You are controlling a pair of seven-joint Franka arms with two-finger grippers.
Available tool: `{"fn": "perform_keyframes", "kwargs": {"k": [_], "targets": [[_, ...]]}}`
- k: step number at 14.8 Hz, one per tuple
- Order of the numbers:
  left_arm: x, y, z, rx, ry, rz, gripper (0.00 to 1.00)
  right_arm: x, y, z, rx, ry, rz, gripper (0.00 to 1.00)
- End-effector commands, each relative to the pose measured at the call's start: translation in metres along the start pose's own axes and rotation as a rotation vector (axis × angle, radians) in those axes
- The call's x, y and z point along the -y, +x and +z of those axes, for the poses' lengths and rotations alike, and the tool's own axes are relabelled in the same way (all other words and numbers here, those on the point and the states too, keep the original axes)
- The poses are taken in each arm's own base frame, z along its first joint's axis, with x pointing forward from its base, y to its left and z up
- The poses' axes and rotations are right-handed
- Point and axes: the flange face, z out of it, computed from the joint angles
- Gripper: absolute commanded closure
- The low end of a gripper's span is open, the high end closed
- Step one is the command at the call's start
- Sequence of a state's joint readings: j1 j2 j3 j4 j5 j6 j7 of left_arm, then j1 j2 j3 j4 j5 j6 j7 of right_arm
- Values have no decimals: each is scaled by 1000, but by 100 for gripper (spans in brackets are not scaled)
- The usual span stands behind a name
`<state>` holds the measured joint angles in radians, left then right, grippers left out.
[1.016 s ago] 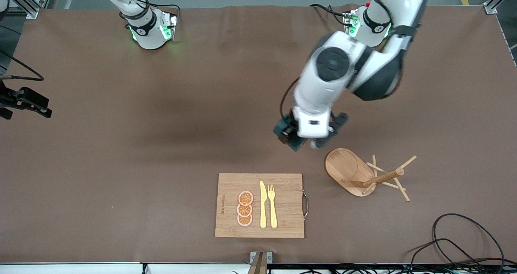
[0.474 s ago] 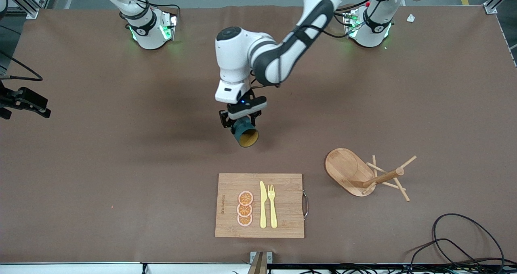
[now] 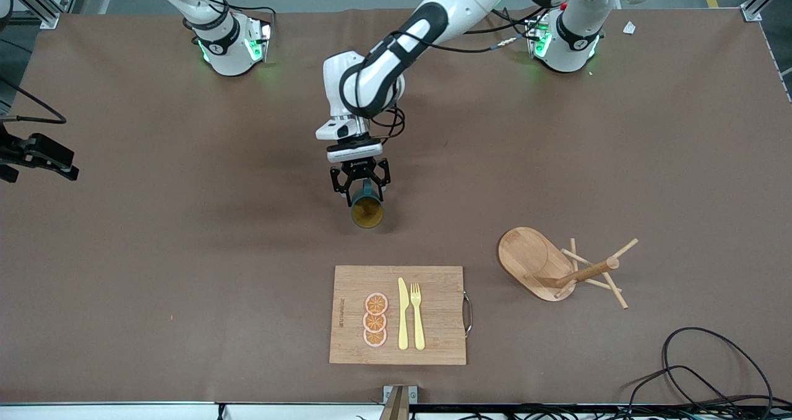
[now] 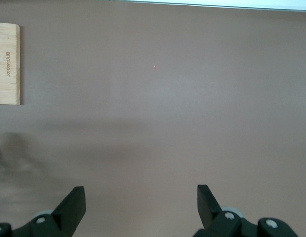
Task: Transfer cup from left to right arm and place
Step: 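Lift the mug off the stand and carry it to the table middle, then lower the mug onto the table and open the left gripper, then raise the left gripper off the mug while the right gripper approaches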
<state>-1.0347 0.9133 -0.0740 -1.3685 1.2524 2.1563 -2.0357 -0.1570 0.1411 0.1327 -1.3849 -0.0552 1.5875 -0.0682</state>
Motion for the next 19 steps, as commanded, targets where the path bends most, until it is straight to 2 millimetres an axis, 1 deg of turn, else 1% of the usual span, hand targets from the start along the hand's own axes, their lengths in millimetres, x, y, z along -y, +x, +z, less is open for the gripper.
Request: {"fn": "perform_keyframes", "kwargs": {"k": [1, 3, 5, 6, 7, 8, 9, 11, 12, 13, 14, 16, 18, 19], "targets": [[-9, -20, -12, -83, 15, 36, 62, 1, -4, -4, -5, -16, -1, 0], [-11, -38, -17, -109, 20, 35, 61, 0, -4, -4, -3, -16, 1, 0], [-9, -60, -14, -138, 14, 19, 59, -1, -4, -3, -3, -16, 2, 0], [-6, -68, -10, -164, 25, 32, 52, 0, -4, -4, -5, -16, 1, 0], [-5, -76, -11, -175, 31, 42, 41, 0, -4, -3, -3, -16, 0, 0], [-6, -82, -15, -184, 38, 47, 20, 0, -4, -4, -6, -16, 1, 0], [-5, -82, -19, -195, 49, 46, 1, 0, -4, -3, -3, -15, 1, 0], [-6, -82, -34, -216, 82, 42, 0, 1, -3, -2, -3, -17, -1, 0], [-6, -77, -42, -217, 109, 29, 0, 1, -3, -2, -3, -17, -1, 0], [-8, -85, -53, -188, 119, 23, 0, 0, -4, -2, -3, -15, 0, 0], [-7, -84, -62, -156, 145, -4, 0, 0, -4, -2, -4, -14, 2, 0], [2, -77, -70, -147, 252, -25, 0, 0, -3, 0, 1, -15, 0, 0], [2, -66, -95, -108, 295, 22, 0, 1, -3, 1, 6, -16, -1, 0], [5, -58, -101, -85, 329, 44, 0, 2, -1, 4, 10, -14, -4, 0]]}}
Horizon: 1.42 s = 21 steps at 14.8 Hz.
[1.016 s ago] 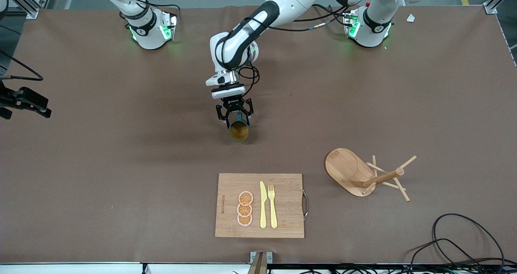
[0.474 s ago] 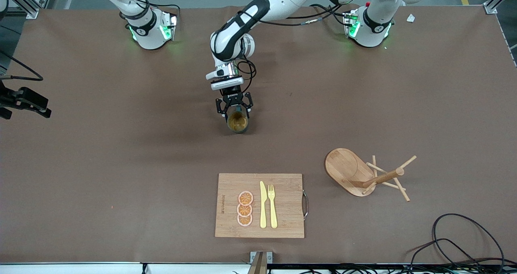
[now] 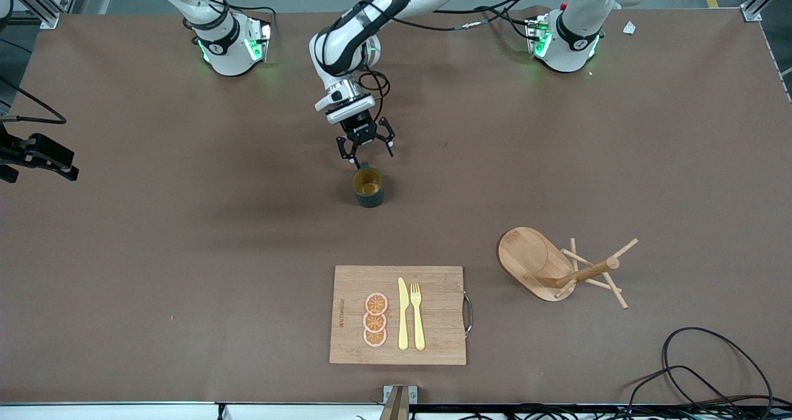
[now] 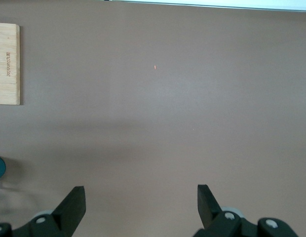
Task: Transfer cup from left to right arm and place
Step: 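Raise the left gripper off the mug while the right gripper approaches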
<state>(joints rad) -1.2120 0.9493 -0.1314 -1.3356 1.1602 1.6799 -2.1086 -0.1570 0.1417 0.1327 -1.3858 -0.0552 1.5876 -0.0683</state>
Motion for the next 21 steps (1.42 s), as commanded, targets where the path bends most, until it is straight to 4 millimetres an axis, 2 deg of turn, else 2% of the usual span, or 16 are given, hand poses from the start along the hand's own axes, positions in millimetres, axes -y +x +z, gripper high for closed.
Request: {"fn": "perform_keyframes", "kwargs": {"k": [1, 3, 7, 8, 9, 10, 11, 13, 14, 15, 17, 18, 19, 21], "targets": [[12, 30, -23, 60, 68, 55, 0, 2, -2, 3, 13, -16, -6, 0], [14, 53, -45, 88, 47, 47, 0, -1, 0, 10, 24, -13, -2, 0], [21, 96, -67, 135, 41, 44, 0, -1, 2, 18, 41, -8, -4, 0], [25, 103, -66, 134, 66, 51, 0, 0, 4, 26, 54, -6, -6, 0], [29, 117, -69, 133, 78, 60, 0, 2, 9, 45, 88, 0, -15, 0], [32, 130, -71, 144, 83, 65, 0, 2, 11, 53, 107, 2, -14, 0], [37, 148, -73, 161, 83, 63, 0, 1, 9, 59, 133, 5, -11, 0], [48, 202, -68, 195, 83, 44, 0, 4, 12, 74, 170, 10, -15, 0], [53, 221, -62, 205, 87, 34, 0, 7, 14, 79, 179, 12, -20, 0], [62, 249, -54, 219, 92, 11, 0, 17, 20, 98, 207, 17, -33, 0], [84, 306, -33, 266, 109, -21, 0, 36, 25, 114, 232, 23, -60, 0], [88, 316, -29, 261, 112, -31, 0, 54, 27, 126, 253, 25, -86, 0], [94, 330, -7, 263, 142, -52, 0, 73, 25, 135, 265, 40, -104, 0], [101, 358, 37, 255, 147, -101, 0, 95, 22, 148, 287, 88, -19, 0]]}}
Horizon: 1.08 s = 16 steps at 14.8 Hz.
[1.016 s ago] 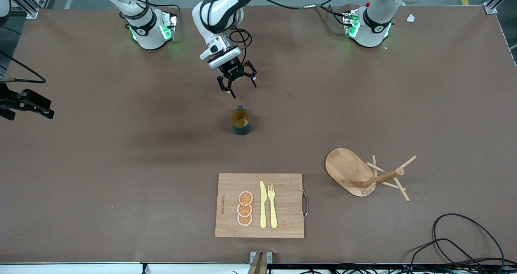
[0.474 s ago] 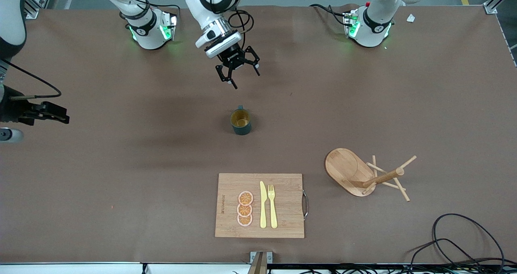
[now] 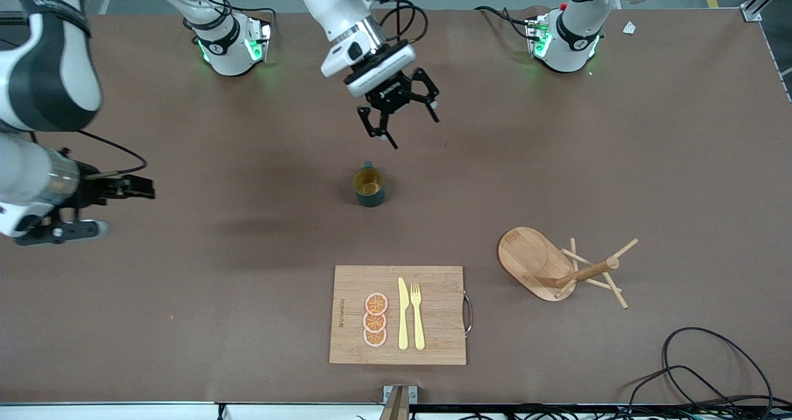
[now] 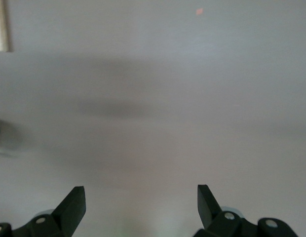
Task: Transfer cup from left to right arm and place
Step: 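Grasp the mug with the right gripper while the left gripper nears the stand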
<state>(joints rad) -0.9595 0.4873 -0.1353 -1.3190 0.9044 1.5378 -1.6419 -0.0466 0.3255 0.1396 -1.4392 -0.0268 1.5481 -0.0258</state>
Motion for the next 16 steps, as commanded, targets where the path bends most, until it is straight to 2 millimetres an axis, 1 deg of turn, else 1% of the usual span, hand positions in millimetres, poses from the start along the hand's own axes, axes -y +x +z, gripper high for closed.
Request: {"fn": "perform_keyframes", "kwargs": {"k": [1, 3, 5, 6, 7, 10, 12, 14, 15, 16], "targets": [[1, 38, 47, 9, -3, -44, 0, 36, 1, 23, 15, 50, 87, 0], [4, 69, 84, 28, -4, -48, 0, 69, 3, 46, 9, 45, 159, 0], [8, 88, 106, 44, -7, -80, 0, 118, 1, 61, 1, 32, 243, 0], [13, 102, 126, 50, 19, -106, 0, 141, 0, 66, -12, 29, 284, 0], [20, 115, 146, 60, 46, -126, 0, 164, -2, 76, -28, 30, 328, 0], [41, 153, 197, 110, 62, -191, 0, 232, -9, 116, -61, 82, 452, 0], [57, 171, 226, 165, 82, -203, 0, 273, -14, 137, -69, 95, 540, 0], [74, 184, 253, 254, 99, -211, 0, 313, -18, 155, -90, 122, 627, 0], [80, 189, 261, 279, 101, -205, 0, 333, -17, 169, -97, 137, 684, 0], [86, 194, 270, 301, 97, -202, 0, 347, -13, 184, -101, 154, 741, 0]]}}
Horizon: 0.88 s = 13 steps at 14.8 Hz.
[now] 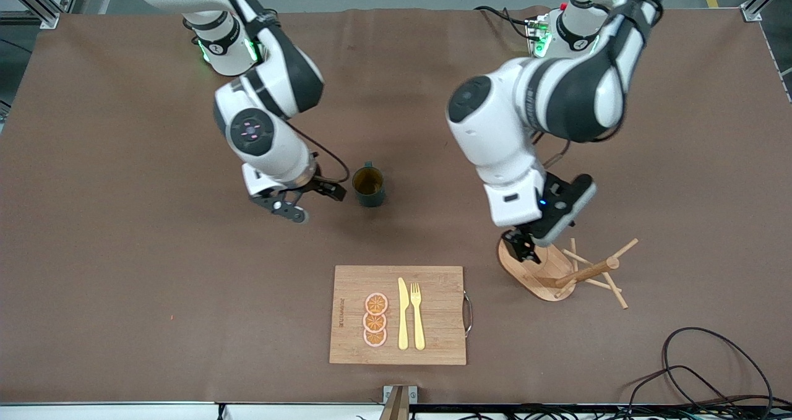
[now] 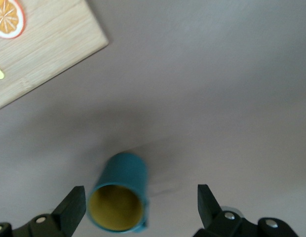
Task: Transfer cup from left to right arm and place
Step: 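Grasp the mug with the right gripper while the left gripper nears the stand, then carry the mug away with the right gripper while the left gripper withdraws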
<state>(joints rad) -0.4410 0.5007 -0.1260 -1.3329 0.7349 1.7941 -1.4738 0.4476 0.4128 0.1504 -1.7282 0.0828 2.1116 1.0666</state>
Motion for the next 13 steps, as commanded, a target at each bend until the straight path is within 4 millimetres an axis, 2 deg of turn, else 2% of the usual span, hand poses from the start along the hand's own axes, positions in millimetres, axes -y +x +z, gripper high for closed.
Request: {"fn": "perform_keyframes", "kwargs": {"k": [1, 3, 5, 6, 7, 9, 13], "targets": [[8, 24, 14, 74, -26, 0, 0, 27, -15, 37, 1, 38, 148, 0], [11, 44, 23, 133, -97, -57, 0, 42, -19, 57, 4, 52, 188, 0], [22, 63, 31, 201, -115, -56, 0, 53, -22, 74, 10, 47, 222, 0], [28, 72, 30, 243, -136, -31, 0, 58, -27, 82, 15, 41, 220, 4], [37, 85, 26, 279, -163, -17, 0, 60, -31, 85, 17, 39, 216, 10], [58, 116, 30, 337, -203, -6, 0, 61, -33, 88, 21, 38, 224, 15], [84, 144, 9, 310, -245, 82, 0, 64, -37, 93, 18, 45, 250, 16]]}}
